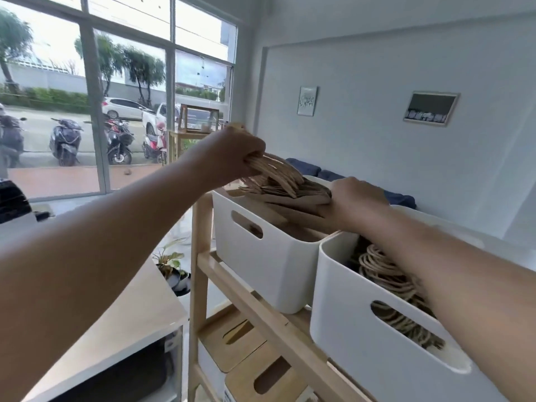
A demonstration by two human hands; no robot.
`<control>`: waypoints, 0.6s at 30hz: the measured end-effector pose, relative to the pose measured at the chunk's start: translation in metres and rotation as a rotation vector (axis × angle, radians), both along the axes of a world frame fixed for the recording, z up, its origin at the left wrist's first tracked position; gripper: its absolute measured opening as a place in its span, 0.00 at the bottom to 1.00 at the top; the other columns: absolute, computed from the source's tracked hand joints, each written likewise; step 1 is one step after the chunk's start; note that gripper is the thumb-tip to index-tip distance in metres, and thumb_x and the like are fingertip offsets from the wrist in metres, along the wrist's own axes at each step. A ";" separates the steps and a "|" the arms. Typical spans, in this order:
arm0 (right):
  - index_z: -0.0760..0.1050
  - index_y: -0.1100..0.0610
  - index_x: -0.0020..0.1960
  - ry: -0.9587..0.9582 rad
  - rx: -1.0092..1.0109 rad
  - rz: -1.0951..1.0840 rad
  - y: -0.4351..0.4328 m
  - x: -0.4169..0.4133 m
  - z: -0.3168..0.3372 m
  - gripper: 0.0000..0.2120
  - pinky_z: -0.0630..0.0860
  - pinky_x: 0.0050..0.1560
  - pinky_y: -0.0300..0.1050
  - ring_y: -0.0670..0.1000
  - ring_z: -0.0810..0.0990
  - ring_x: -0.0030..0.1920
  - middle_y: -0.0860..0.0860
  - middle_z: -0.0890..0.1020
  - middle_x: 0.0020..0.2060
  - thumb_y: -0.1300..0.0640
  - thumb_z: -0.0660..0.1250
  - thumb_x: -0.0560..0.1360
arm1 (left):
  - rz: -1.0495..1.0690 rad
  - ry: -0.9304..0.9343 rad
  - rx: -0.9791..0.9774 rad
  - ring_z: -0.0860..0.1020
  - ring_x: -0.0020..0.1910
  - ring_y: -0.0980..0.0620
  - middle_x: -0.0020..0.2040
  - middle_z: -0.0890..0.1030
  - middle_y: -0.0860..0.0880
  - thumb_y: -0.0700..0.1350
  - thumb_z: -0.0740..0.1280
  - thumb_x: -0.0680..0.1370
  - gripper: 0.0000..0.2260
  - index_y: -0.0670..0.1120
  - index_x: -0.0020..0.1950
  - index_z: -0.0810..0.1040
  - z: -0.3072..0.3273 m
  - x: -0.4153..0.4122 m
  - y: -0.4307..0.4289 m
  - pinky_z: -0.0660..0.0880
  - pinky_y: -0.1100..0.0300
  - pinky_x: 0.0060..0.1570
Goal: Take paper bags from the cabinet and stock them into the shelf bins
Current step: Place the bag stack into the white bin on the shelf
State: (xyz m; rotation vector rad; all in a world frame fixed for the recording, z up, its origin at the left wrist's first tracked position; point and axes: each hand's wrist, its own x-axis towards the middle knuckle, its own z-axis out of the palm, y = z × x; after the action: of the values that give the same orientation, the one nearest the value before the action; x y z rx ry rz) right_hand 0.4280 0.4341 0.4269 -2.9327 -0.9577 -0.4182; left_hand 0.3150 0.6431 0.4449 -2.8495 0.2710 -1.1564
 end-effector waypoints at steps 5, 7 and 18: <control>0.76 0.50 0.56 -0.062 -0.020 -0.025 0.000 -0.004 -0.004 0.13 0.69 0.42 0.46 0.56 0.76 0.48 0.49 0.76 0.44 0.45 0.60 0.78 | -0.068 0.071 -0.073 0.75 0.31 0.48 0.32 0.75 0.50 0.41 0.76 0.72 0.10 0.42 0.36 0.77 -0.006 0.002 0.013 0.76 0.51 0.35; 0.77 0.49 0.56 0.046 -0.095 -0.055 0.010 0.006 -0.011 0.15 0.73 0.47 0.47 0.55 0.78 0.51 0.48 0.79 0.47 0.43 0.64 0.74 | 0.015 0.250 -0.127 0.79 0.38 0.46 0.38 0.79 0.48 0.46 0.77 0.71 0.10 0.44 0.41 0.78 -0.016 0.005 0.012 0.79 0.45 0.42; 0.66 0.48 0.75 0.479 -0.399 0.104 0.015 0.005 0.000 0.32 0.66 0.70 0.46 0.52 0.70 0.70 0.48 0.72 0.71 0.38 0.67 0.74 | 0.173 0.730 -0.392 0.77 0.56 0.50 0.57 0.80 0.51 0.64 0.67 0.73 0.24 0.53 0.64 0.79 -0.022 -0.001 -0.009 0.76 0.49 0.61</control>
State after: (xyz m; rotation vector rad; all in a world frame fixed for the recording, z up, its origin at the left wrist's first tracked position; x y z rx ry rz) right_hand 0.4331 0.4493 0.4269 -3.0521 -1.2148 0.5187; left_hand 0.3142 0.6341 0.4228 -3.4356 -0.2047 -0.1012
